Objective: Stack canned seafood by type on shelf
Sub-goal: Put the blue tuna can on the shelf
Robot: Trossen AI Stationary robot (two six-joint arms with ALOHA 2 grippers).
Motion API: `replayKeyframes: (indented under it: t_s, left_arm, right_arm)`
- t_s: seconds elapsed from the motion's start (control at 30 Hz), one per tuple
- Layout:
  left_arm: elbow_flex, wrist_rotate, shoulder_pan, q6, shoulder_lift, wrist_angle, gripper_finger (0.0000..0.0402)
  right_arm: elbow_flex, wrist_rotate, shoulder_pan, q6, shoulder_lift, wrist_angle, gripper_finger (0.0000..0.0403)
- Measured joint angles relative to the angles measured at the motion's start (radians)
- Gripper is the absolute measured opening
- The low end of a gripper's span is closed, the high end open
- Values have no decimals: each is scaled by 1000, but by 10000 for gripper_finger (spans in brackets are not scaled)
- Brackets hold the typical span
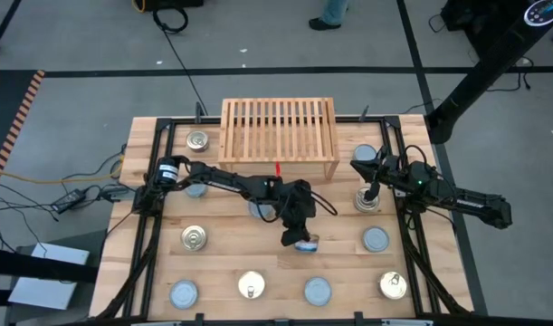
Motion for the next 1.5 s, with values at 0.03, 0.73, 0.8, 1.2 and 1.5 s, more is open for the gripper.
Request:
replayKeyframes:
  t_s: [0.03, 0.73, 0.8, 1.2, 1.5]
  left_arm:
    - [0, -8, 0, 1, 0, 0, 11]
    - [0, -34, 13, 55, 2, 2, 80]
    - [0, -38, 21, 71, 2, -3, 81]
    - [1, -39, 51, 153, 4, 5, 83]
    - [2, -42, 51, 182, 2, 7, 83]
  right_arm:
    - [0, 0, 0, 0, 0, 0, 32]
    - [0, 0, 0, 0, 0, 0, 32]
    - [0, 0, 0, 0, 0, 0, 32]
    - [0, 0, 0, 0, 0, 0, 32]
    - [0, 0, 0, 0, 0, 0, 32]
